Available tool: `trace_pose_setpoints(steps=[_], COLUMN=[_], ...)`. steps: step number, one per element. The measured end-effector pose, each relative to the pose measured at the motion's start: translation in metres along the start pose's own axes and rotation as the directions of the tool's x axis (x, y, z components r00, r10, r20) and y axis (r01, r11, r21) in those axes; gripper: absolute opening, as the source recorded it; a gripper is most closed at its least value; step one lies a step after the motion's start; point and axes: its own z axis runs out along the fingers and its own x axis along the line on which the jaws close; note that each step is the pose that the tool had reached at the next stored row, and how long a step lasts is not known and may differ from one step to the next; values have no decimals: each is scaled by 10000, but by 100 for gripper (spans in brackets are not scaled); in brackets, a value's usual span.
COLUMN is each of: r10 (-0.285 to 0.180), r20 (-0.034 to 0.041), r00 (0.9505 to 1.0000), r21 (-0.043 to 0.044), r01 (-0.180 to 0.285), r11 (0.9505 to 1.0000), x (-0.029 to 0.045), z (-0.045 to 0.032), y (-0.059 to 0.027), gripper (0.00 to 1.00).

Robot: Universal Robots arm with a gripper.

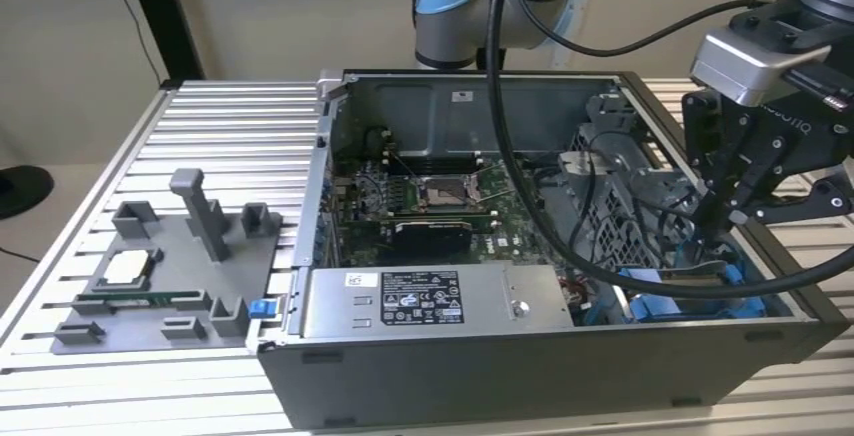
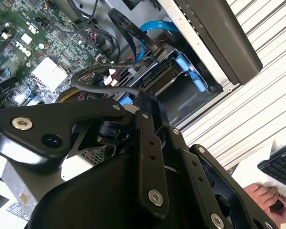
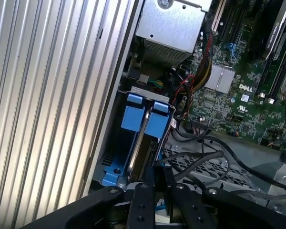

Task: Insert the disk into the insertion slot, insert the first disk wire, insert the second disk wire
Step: 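Insert the first disk wire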

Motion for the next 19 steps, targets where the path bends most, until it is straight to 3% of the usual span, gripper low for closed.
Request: trace_pose_setpoints(steps=[4,11,15,19], r10=[17,637,1032,1548], r20=[-2,-38,-59,-87], r00=[10000,9980,9946,9879], r21=[0,6,9,7], r01=[-17,-637,-1031,-1548], r11=[10000,9980,9947,9879], x=[16,34,42,44], z=[0,12,24,37], y=[5,10,13,15], gripper=[0,0,0,0])
